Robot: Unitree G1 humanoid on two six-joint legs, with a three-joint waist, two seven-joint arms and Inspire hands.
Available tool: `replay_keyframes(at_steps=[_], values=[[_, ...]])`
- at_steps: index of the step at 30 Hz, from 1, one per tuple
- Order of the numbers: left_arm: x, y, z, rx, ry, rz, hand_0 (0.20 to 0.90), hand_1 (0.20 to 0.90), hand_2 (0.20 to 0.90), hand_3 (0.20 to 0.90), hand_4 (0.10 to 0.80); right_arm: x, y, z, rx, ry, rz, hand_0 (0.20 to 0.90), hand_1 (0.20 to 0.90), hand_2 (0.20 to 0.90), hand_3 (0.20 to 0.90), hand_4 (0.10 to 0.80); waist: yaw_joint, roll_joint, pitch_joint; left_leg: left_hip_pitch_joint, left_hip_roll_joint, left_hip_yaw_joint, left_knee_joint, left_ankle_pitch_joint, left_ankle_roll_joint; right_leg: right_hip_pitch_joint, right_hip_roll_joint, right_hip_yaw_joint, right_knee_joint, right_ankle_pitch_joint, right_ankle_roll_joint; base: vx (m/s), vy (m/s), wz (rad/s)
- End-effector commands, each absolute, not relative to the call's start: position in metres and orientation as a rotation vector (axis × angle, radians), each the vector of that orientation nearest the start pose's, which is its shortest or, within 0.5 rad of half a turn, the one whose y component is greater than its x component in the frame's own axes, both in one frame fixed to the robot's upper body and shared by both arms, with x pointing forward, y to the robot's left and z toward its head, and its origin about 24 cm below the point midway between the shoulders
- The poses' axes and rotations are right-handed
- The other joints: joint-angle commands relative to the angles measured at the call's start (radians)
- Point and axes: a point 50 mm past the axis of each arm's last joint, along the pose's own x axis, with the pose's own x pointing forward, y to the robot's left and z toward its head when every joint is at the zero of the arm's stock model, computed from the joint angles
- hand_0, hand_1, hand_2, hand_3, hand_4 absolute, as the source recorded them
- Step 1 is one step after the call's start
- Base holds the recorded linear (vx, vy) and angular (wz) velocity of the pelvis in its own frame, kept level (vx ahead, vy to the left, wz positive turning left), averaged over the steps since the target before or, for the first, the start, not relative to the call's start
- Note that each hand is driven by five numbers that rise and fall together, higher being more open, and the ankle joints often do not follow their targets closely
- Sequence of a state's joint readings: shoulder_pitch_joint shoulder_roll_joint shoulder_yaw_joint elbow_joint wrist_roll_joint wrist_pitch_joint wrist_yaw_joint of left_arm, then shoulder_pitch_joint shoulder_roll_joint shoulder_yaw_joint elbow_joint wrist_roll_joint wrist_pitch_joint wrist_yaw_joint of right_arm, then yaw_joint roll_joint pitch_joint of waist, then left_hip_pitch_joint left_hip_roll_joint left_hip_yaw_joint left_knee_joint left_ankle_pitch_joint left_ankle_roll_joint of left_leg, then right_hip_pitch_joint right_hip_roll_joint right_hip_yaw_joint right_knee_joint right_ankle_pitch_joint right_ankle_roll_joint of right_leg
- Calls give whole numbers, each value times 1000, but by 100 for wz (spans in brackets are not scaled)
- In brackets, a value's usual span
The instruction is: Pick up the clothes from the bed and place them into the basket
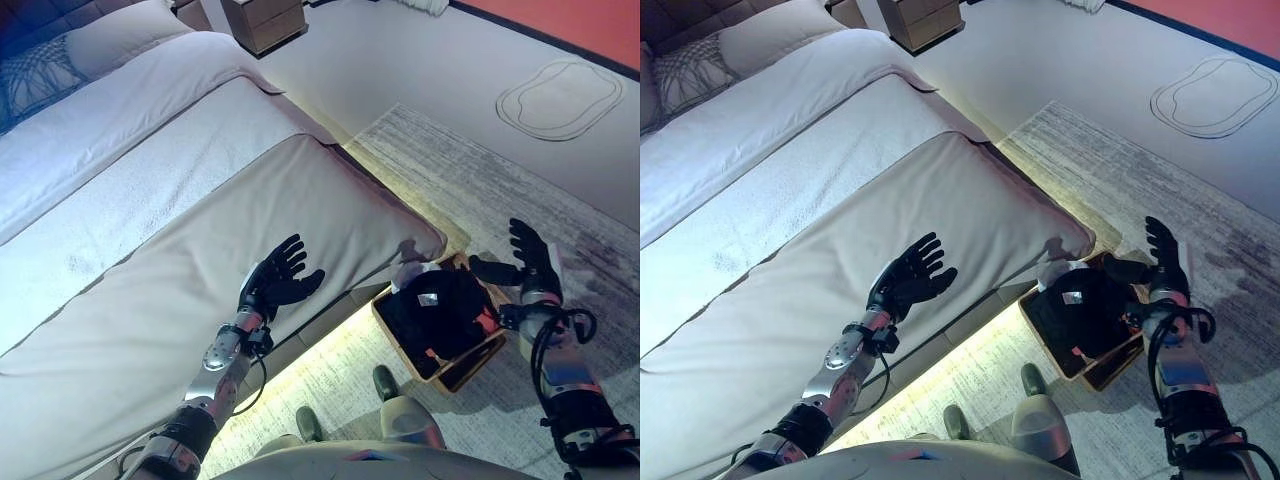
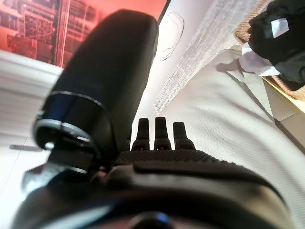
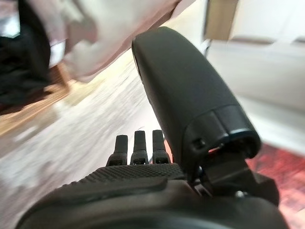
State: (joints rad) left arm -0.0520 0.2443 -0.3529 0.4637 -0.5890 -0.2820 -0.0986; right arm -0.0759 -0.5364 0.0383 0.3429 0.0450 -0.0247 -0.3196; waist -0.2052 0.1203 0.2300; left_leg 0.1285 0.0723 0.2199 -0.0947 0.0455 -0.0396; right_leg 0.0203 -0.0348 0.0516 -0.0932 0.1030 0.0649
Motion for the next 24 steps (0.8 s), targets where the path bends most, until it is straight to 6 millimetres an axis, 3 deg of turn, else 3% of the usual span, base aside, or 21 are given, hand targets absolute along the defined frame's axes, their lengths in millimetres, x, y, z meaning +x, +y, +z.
replay_keyframes(at_steps=[1, 11, 19, 24], values=[[254, 161, -8, -149, 34, -188, 900, 900, 900, 900, 800, 270, -260, 57, -608, -63, -293, 900, 900, 900, 900, 800, 49, -91, -86, 20, 23, -36, 7, -99, -6, 3, -24, -18, 61, -83, 15, 26, 6, 29], [241, 171, -23, -42, 90, -129, 900, 900, 900, 900, 800, 255, -230, 15, -652, 50, -135, 900, 900, 900, 900, 800, 113, -131, -104, 8, 17, -99, 7, -91, -3, 43, -36, -81, 53, -98, 12, 56, 20, 25], [230, 181, -34, 1, 149, -122, 900, 900, 900, 900, 800, 245, -220, -3, -736, 114, -52, 900, 900, 900, 900, 800, 148, -147, -110, 6, 11, -125, 7, -88, 1, 72, -41, -117, 48, -105, 15, 60, 14, 16], [222, 191, -42, 14, 200, -111, 900, 900, 900, 900, 800, 237, -217, -13, -695, 169, -29, 900, 900, 900, 900, 800, 160, -154, -111, 10, 5, -134, 7, -88, 5, 85, -44, -130, 46, -107, 19, 27, 2, 9]])
